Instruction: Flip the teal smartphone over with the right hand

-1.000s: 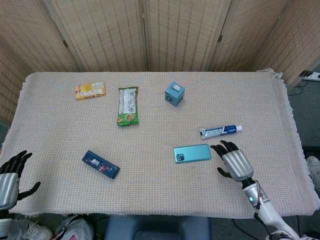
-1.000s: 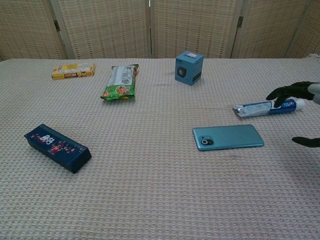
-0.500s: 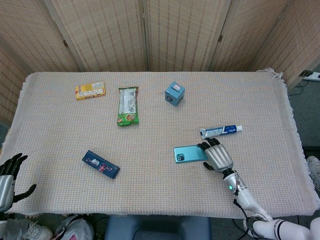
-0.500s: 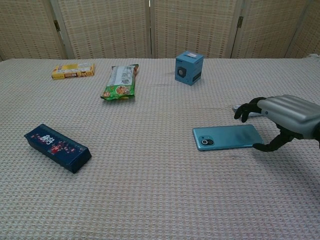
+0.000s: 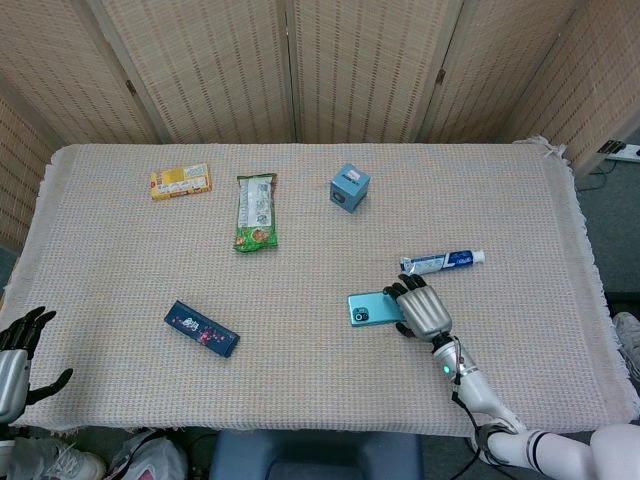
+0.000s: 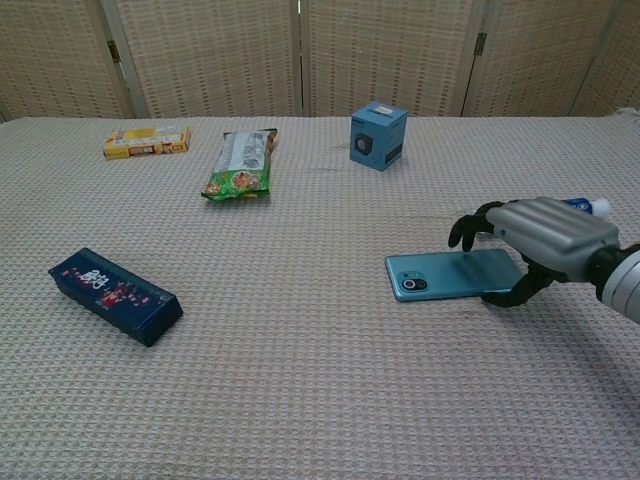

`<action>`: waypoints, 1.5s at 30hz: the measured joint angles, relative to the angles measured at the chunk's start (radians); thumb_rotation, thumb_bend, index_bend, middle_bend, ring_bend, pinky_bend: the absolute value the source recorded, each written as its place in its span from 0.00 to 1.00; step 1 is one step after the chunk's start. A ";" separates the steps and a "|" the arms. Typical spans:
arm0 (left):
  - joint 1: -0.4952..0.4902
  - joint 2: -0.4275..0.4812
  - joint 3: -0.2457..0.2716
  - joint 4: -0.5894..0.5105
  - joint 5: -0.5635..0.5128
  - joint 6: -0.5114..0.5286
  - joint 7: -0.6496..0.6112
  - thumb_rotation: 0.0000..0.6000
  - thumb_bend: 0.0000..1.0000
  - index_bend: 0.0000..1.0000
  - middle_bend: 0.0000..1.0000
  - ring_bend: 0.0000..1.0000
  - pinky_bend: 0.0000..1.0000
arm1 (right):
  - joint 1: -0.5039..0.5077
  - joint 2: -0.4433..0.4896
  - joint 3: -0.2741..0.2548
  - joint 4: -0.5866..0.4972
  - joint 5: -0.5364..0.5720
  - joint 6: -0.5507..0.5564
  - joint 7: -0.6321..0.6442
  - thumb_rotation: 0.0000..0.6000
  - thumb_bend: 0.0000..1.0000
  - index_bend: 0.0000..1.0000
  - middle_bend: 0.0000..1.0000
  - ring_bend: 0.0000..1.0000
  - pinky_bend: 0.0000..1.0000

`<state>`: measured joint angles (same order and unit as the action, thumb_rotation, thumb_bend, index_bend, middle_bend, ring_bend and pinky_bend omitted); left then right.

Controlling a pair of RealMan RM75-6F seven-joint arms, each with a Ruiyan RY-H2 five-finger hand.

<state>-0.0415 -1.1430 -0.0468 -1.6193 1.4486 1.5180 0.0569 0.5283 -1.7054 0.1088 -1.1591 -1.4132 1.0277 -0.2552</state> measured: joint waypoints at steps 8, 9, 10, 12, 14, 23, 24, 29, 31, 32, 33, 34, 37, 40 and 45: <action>-0.003 0.001 -0.001 -0.003 0.001 -0.006 0.004 1.00 0.21 0.17 0.12 0.15 0.23 | 0.008 -0.014 -0.007 0.024 0.006 -0.005 0.000 1.00 0.15 0.31 0.34 0.17 0.21; -0.003 0.001 -0.001 -0.003 0.001 -0.006 0.004 1.00 0.21 0.17 0.12 0.15 0.23 | 0.009 -0.016 -0.007 0.027 0.007 -0.005 -0.001 1.00 0.14 0.32 0.34 0.17 0.21; -0.003 0.001 -0.001 -0.003 0.001 -0.007 0.004 1.00 0.21 0.17 0.12 0.15 0.23 | 0.010 -0.018 -0.008 0.032 0.008 -0.004 -0.003 1.00 0.14 0.32 0.34 0.18 0.21; -0.003 0.001 -0.001 -0.003 0.001 -0.007 0.005 1.00 0.21 0.17 0.12 0.15 0.23 | 0.012 -0.023 -0.008 0.037 0.009 -0.003 -0.004 1.00 0.14 0.32 0.34 0.18 0.21; -0.003 0.001 -0.001 -0.004 0.001 -0.007 0.004 1.00 0.21 0.17 0.12 0.15 0.23 | 0.014 -0.027 -0.007 0.042 0.010 -0.002 -0.005 1.00 0.14 0.32 0.34 0.18 0.21; 0.000 0.001 -0.001 0.001 -0.001 -0.006 0.000 1.00 0.21 0.17 0.12 0.15 0.23 | 0.029 -0.026 -0.004 0.042 0.013 -0.007 -0.003 1.00 0.29 0.35 0.37 0.20 0.22; 0.000 0.000 -0.001 0.001 -0.001 -0.007 0.000 1.00 0.21 0.17 0.12 0.15 0.23 | 0.031 -0.024 -0.004 0.041 0.014 -0.009 -0.004 1.00 0.32 0.35 0.37 0.20 0.22; -0.001 -0.001 -0.002 0.003 0.000 -0.008 -0.002 1.00 0.21 0.17 0.12 0.15 0.23 | 0.043 -0.017 0.000 0.037 0.023 -0.026 -0.015 1.00 0.40 0.36 0.38 0.21 0.22; -0.001 0.000 -0.002 0.003 0.000 -0.008 -0.003 1.00 0.21 0.17 0.12 0.15 0.23 | 0.049 -0.014 0.004 0.032 0.028 -0.030 -0.015 1.00 0.44 0.37 0.38 0.21 0.23; -0.001 0.000 -0.002 0.003 0.000 -0.008 -0.002 1.00 0.21 0.17 0.12 0.15 0.23 | 0.051 -0.012 0.007 0.030 0.029 -0.031 -0.015 1.00 0.45 0.37 0.39 0.22 0.23; -0.001 0.000 -0.002 0.003 -0.001 -0.008 -0.002 1.00 0.21 0.17 0.12 0.15 0.23 | 0.054 -0.011 0.010 0.028 0.031 -0.033 -0.015 1.00 0.47 0.38 0.39 0.22 0.24; -0.001 0.001 -0.002 0.003 -0.001 -0.009 -0.002 1.00 0.21 0.17 0.12 0.15 0.23 | 0.058 -0.008 0.014 0.025 0.035 -0.036 -0.015 1.00 0.48 0.38 0.39 0.22 0.24; -0.002 0.001 -0.003 0.001 -0.002 -0.011 -0.002 1.00 0.21 0.17 0.12 0.15 0.23 | 0.074 -0.002 0.028 0.019 0.047 -0.049 -0.024 1.00 0.53 0.38 0.40 0.24 0.25; -0.003 0.002 -0.004 0.000 -0.001 -0.011 -0.002 1.00 0.21 0.17 0.12 0.15 0.23 | 0.091 0.000 0.044 0.019 0.065 -0.064 -0.041 1.00 0.55 0.39 0.41 0.25 0.27; -0.005 0.005 -0.003 -0.004 -0.003 -0.016 0.002 1.00 0.21 0.17 0.12 0.15 0.23 | 0.115 -0.002 0.070 0.025 0.115 -0.109 -0.056 1.00 0.57 0.41 0.42 0.28 0.30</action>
<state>-0.0462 -1.1382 -0.0500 -1.6235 1.4461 1.5023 0.0589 0.6435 -1.7078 0.1788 -1.1343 -1.2984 0.9190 -0.3114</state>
